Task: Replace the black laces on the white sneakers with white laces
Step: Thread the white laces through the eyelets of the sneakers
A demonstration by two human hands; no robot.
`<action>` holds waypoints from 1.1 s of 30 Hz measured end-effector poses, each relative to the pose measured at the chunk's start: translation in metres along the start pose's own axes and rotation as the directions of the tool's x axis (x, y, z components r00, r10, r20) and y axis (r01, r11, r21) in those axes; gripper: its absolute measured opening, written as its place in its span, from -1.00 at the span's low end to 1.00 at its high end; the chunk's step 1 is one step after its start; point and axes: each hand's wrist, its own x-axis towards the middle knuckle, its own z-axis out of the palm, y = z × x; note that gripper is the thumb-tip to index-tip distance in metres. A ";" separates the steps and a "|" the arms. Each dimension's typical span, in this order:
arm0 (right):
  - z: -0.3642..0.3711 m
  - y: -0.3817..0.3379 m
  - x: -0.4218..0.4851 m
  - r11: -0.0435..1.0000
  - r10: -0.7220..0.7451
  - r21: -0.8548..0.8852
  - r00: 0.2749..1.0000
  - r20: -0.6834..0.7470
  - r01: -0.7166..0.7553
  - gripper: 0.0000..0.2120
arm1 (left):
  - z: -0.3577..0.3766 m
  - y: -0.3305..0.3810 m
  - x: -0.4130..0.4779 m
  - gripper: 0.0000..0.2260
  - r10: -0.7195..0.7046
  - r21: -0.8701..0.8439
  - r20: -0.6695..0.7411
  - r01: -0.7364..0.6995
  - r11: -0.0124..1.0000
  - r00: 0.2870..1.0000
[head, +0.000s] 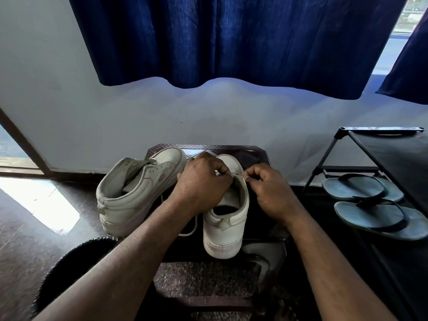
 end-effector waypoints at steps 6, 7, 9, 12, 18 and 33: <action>-0.006 0.005 -0.002 0.997 0.043 0.058 0.997 0.064 -0.047 -0.81 | -0.008 0.002 -0.002 -0.78 -0.060 -0.179 -0.014 0.057 0.982 0.998; -0.006 0.007 -0.002 0.996 0.048 0.071 0.997 0.061 -0.052 -0.80 | -0.013 -0.001 -0.001 -0.72 -0.108 -0.269 0.009 0.107 0.957 0.994; -0.006 0.008 0.000 0.993 0.057 0.097 0.997 0.050 -0.062 -0.81 | -0.021 -0.009 0.002 -0.67 -0.174 -0.346 0.050 0.181 0.921 0.983; -0.006 0.010 0.002 0.989 0.077 0.125 0.995 0.065 -0.085 -0.87 | -0.027 -0.012 -0.003 -0.70 -0.201 -0.327 0.152 0.241 0.914 0.968; -0.009 0.007 0.000 0.991 0.088 0.090 0.993 0.083 -0.095 -0.83 | -0.026 -0.006 -0.011 -0.58 -0.055 -0.174 0.114 0.074 0.982 0.992; -0.011 0.003 -0.002 0.975 0.128 0.174 0.990 0.063 -0.137 -0.84 | -0.034 -0.012 -0.009 -0.72 -0.076 -0.003 0.273 0.079 0.997 0.959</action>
